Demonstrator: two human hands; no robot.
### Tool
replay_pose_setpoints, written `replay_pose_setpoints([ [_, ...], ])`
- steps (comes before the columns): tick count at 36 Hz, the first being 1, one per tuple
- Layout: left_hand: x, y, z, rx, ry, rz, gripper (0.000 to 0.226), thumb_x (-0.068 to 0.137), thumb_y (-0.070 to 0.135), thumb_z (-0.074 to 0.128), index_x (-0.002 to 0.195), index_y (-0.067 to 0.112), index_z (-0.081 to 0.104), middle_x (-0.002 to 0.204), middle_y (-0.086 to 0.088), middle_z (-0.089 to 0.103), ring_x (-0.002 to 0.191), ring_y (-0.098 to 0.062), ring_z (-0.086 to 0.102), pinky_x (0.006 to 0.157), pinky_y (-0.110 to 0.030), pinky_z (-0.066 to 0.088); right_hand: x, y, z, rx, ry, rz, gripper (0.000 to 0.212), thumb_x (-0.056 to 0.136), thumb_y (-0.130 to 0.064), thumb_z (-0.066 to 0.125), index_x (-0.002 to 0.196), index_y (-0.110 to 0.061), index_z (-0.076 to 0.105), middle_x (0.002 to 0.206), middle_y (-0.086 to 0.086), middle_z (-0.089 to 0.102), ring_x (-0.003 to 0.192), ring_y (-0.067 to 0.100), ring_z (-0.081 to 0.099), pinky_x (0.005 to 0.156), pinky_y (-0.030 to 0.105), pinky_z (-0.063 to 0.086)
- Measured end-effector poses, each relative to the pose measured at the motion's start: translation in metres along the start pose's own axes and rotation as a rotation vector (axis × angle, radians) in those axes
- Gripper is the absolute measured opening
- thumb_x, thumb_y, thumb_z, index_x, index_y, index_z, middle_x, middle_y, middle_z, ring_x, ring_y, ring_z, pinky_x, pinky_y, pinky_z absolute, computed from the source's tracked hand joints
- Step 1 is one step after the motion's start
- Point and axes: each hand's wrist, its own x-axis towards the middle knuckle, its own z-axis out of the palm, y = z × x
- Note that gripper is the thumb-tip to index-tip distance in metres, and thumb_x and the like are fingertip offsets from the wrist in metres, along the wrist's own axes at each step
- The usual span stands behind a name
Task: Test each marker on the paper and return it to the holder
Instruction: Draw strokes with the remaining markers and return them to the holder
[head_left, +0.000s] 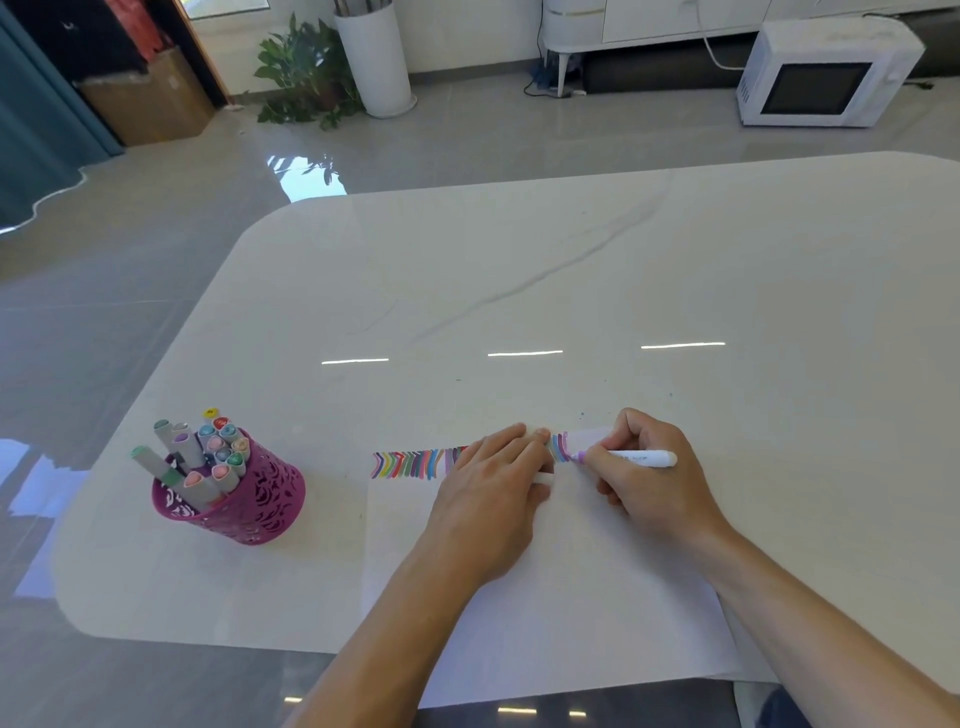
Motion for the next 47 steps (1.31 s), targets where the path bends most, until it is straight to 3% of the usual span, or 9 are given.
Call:
replay_pose_setpoints([
  [5,0.0,-0.001,0.0,-0.024,0.008,-0.01,0.032,0.101,0.028,0.051,0.132,0.023,0.053,0.15,0.017,0.045,0.147,-0.006,0.023,0.116,-0.024,0.021,-0.001,-0.005,0.0,-0.023,0.012,-0.004,0.026,0.069,-0.026,0.07,0.066,-0.016,0.046,0.055,-0.001,0.051,0.053,0.018,0.043,0.054,0.029,0.035],
  [9,0.0,0.0,-0.002,-0.11,0.0,-0.042,0.03,0.099,0.025,0.055,0.129,0.022,0.057,0.152,0.017,0.042,0.146,-0.004,0.024,0.117,-0.024,0.019,-0.002,-0.006,-0.002,0.039,-0.006,0.017,0.025,0.083,-0.01,0.072,0.071,-0.013,0.051,0.054,0.003,0.057,0.05,0.017,0.048,0.054,0.032,0.04],
  [13,0.0,0.0,-0.008,-0.26,0.018,-0.103,0.019,0.1,0.024,0.057,0.117,0.024,0.063,0.146,0.02,0.048,0.14,-0.003,0.036,0.115,-0.027,0.028,-0.001,-0.015,-0.009,0.181,0.0,0.018,0.014,0.088,-0.009,0.074,0.082,-0.012,0.061,0.055,-0.001,0.06,0.048,0.011,0.051,0.045,0.021,0.043],
  [19,0.001,0.005,-0.022,-0.439,0.149,-0.198,0.012,0.098,0.028,0.06,0.108,0.032,0.066,0.122,0.025,0.06,0.113,0.004,0.054,0.089,-0.006,0.038,-0.011,-0.039,-0.015,0.311,-0.006,-0.079,0.012,0.094,-0.017,0.074,0.084,-0.012,0.079,0.07,0.002,0.073,0.061,0.016,0.063,0.055,0.023,0.052],
  [22,-0.002,0.011,-0.027,-0.544,0.216,-0.238,0.012,0.099,0.029,0.06,0.104,0.036,0.068,0.097,0.019,0.067,0.091,-0.002,0.062,0.074,-0.01,0.043,-0.02,-0.047,-0.017,0.342,-0.019,-0.099,0.027,0.101,-0.021,0.064,0.083,-0.013,0.082,0.08,0.005,0.077,0.07,0.018,0.069,0.067,0.031,0.061],
  [26,-0.011,0.018,-0.032,-0.739,0.232,-0.326,0.016,0.101,0.03,0.056,0.105,0.037,0.07,0.083,0.017,0.071,0.073,-0.003,0.068,0.069,-0.018,0.054,-0.031,-0.054,-0.018,0.398,-0.013,-0.142,0.027,0.105,-0.015,0.058,0.085,-0.008,0.075,0.085,0.011,0.079,0.073,0.023,0.073,0.069,0.032,0.063],
  [33,-0.017,0.023,-0.039,-0.843,0.215,-0.329,0.02,0.101,0.021,0.057,0.102,0.034,0.072,0.082,0.015,0.071,0.072,-0.004,0.067,0.067,-0.011,0.049,-0.036,-0.06,-0.014,0.408,-0.043,-0.158,0.027,0.105,-0.015,0.059,0.084,-0.011,0.076,0.084,0.012,0.078,0.076,0.027,0.075,0.07,0.035,0.064],
  [43,-0.017,0.024,-0.04,-0.835,0.177,-0.299,0.021,0.103,0.018,0.053,0.1,0.028,0.072,0.08,0.007,0.068,0.067,-0.005,0.062,0.063,-0.016,0.049,-0.037,-0.057,-0.007,0.395,-0.129,-0.117,0.019,0.099,-0.023,0.067,0.089,-0.01,0.077,0.082,0.013,0.078,0.072,0.028,0.073,0.069,0.034,0.064],
  [47,-0.016,0.023,-0.039,-0.821,0.191,-0.295,0.026,0.102,0.019,0.053,0.093,0.036,0.072,0.076,0.01,0.066,0.065,-0.005,0.061,0.062,-0.019,0.05,-0.038,-0.055,-0.004,0.427,-0.137,-0.102,0.025,0.094,-0.029,0.068,0.094,-0.005,0.075,0.083,0.013,0.079,0.071,0.027,0.074,0.069,0.031,0.063],
])
